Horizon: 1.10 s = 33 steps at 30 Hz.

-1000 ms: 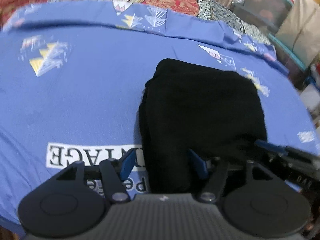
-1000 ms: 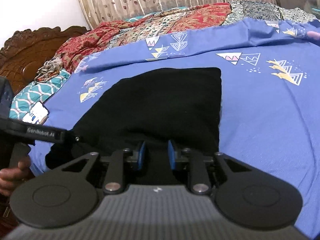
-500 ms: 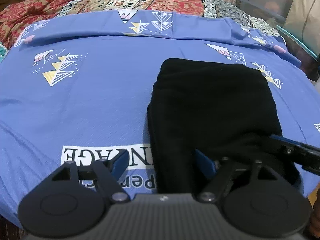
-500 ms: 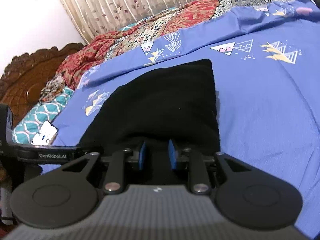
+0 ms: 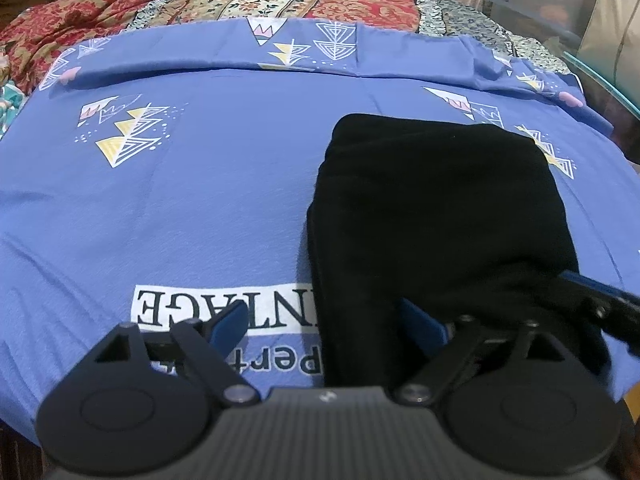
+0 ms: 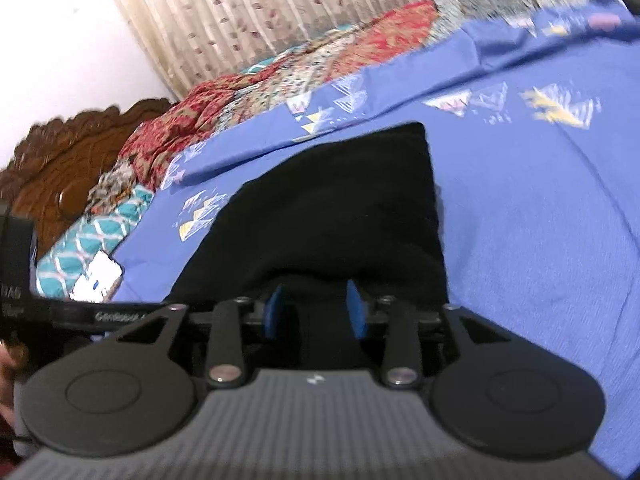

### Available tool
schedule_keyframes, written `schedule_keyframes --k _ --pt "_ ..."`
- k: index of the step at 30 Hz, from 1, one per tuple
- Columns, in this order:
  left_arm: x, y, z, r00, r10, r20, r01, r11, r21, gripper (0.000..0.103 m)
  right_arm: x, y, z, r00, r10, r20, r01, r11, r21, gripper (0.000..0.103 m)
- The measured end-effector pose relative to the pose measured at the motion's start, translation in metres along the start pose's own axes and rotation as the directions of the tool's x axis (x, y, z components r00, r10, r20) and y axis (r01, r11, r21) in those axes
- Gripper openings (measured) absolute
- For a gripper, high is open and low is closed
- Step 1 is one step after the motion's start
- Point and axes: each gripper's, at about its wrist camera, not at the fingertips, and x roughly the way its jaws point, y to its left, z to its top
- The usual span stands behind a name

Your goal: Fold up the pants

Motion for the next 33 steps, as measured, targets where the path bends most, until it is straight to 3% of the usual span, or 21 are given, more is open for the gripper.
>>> schedule_keyframes --k 5,10,13,17,33 --pt "0.001 0.002 0.000 1.000 0.013 -0.004 -0.013 1.000 -0.008 0.091 -0.010 0.032 -0.005 0.997 -0.057 0.042 0.064 0.979 -0.196 0.052" --pt "0.001 0.002 -0.002 1.000 0.019 -0.001 -0.019 1.000 -0.010 0.093 -0.020 0.041 -0.004 0.990 -0.075 0.118 0.104 0.961 -0.258 0.052" --pt "0.001 0.001 -0.002 1.000 0.025 -0.001 -0.025 1.000 -0.011 0.094 -0.015 0.038 -0.004 0.992 -0.083 0.097 0.104 0.963 -0.250 0.052" --pt "0.002 0.001 -0.003 1.000 0.025 0.000 -0.025 1.000 -0.006 0.096 0.008 0.024 -0.006 0.988 -0.150 -0.017 0.145 0.972 -0.183 0.053" --pt "0.002 -0.001 -0.004 0.998 0.062 -0.002 -0.062 0.998 -0.003 0.103 0.004 0.016 -0.009 0.993 -0.118 -0.017 0.114 0.983 -0.145 0.056"
